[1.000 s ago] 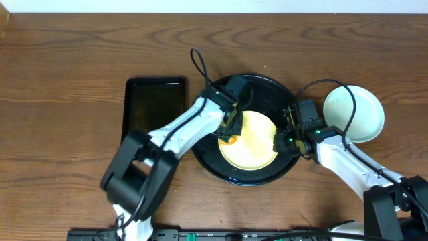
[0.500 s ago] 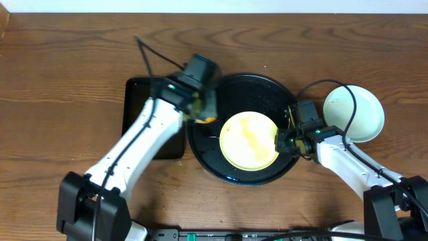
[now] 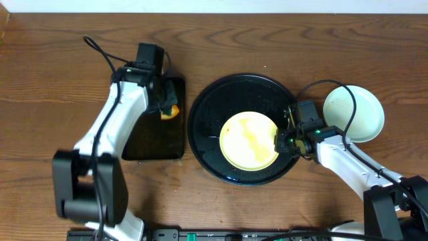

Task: Clean dirty plates on tray and stack at the side
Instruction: 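Carry the sponge left and release it onto the black rectangular tray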

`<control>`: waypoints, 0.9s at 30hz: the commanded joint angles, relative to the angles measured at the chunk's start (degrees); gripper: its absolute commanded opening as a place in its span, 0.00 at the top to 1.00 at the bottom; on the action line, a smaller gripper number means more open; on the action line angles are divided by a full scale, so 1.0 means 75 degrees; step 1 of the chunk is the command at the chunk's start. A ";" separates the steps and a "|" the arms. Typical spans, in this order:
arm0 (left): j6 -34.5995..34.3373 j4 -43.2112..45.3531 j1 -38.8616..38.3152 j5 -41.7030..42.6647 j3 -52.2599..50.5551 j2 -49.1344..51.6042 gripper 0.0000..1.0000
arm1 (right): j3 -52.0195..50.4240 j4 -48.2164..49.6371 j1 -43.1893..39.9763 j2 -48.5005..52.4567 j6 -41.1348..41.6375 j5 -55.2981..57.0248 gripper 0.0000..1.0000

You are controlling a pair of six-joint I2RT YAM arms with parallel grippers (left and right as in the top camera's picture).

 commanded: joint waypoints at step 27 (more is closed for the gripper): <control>0.1384 -0.0262 0.0892 -0.0621 -0.0082 0.0857 0.93 | 0.0009 0.0061 -0.0055 0.0067 0.0029 -0.0035 0.82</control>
